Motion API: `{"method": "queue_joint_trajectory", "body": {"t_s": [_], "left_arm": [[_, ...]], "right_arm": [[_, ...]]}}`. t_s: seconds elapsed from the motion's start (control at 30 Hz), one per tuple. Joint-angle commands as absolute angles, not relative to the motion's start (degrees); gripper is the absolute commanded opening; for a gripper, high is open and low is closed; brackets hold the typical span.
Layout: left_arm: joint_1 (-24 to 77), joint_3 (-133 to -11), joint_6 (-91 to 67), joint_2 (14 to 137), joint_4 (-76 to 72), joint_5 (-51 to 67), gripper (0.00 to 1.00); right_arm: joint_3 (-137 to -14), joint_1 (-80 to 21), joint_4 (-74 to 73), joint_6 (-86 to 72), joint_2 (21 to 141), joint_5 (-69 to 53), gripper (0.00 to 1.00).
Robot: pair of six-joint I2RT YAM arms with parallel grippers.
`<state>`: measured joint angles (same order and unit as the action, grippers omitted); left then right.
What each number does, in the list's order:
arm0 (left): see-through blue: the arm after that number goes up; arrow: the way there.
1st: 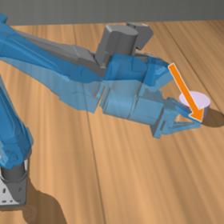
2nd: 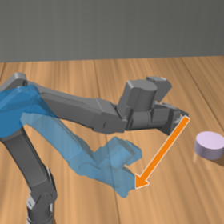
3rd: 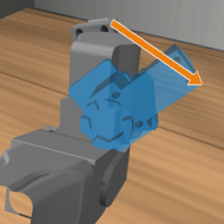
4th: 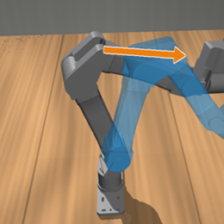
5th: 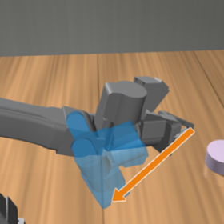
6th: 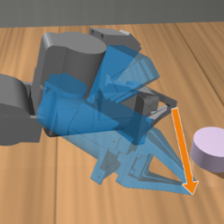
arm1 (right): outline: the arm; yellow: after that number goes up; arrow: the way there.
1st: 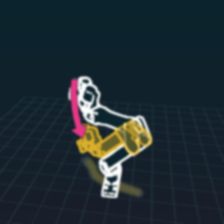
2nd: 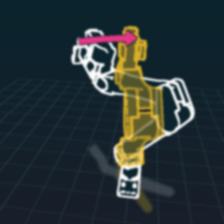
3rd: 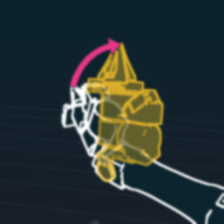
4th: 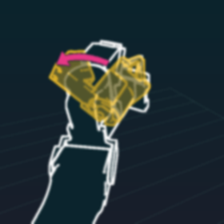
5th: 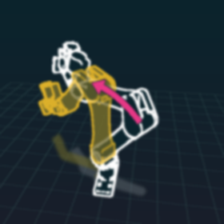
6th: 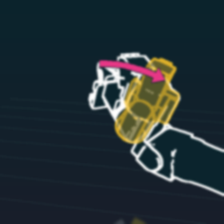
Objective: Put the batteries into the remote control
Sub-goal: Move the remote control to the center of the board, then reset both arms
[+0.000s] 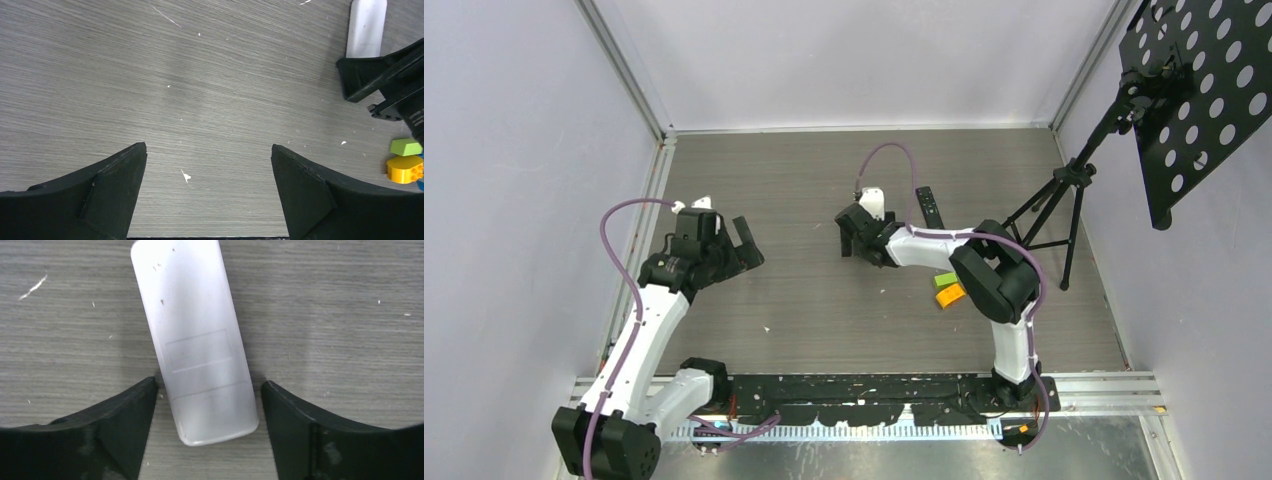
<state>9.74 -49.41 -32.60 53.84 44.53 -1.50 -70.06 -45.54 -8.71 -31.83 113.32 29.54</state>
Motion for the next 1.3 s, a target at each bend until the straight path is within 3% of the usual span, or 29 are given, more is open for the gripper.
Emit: {"method": "queue_joint_trajectory", "body": {"t_s": [0.0, 0.2, 0.67, 0.83, 1.27], "left_arm": [[9.50, -54.04, -31.66, 51.25, 45.28, 2.39, 1.00], [9.49, -60.27, -29.10, 48.94, 51.46, 2.33, 1.00], [9.49, -65.82, -24.45, 32.94, 58.74, 1.00, 1.00], [9.49, -65.32, -22.63, 26.83, 60.27, -0.37, 1.00], [9.49, -64.65, -22.42, 19.68, 58.61, -3.25, 1.00]], "right_arm": [[-69.55, -45.44, -13.24, -33.01, 108.22, 29.54, 0.88], [-69.46, -45.44, -18.11, -32.96, 98.65, 29.92, 0.93], [-57.80, -45.44, -33.80, -26.46, 57.67, 52.52, 0.94], [-56.45, -45.44, -38.47, -24.19, 45.23, 53.04, 0.94], [-59.15, -45.44, -43.03, -23.32, 33.17, 50.19, 0.94]]}}
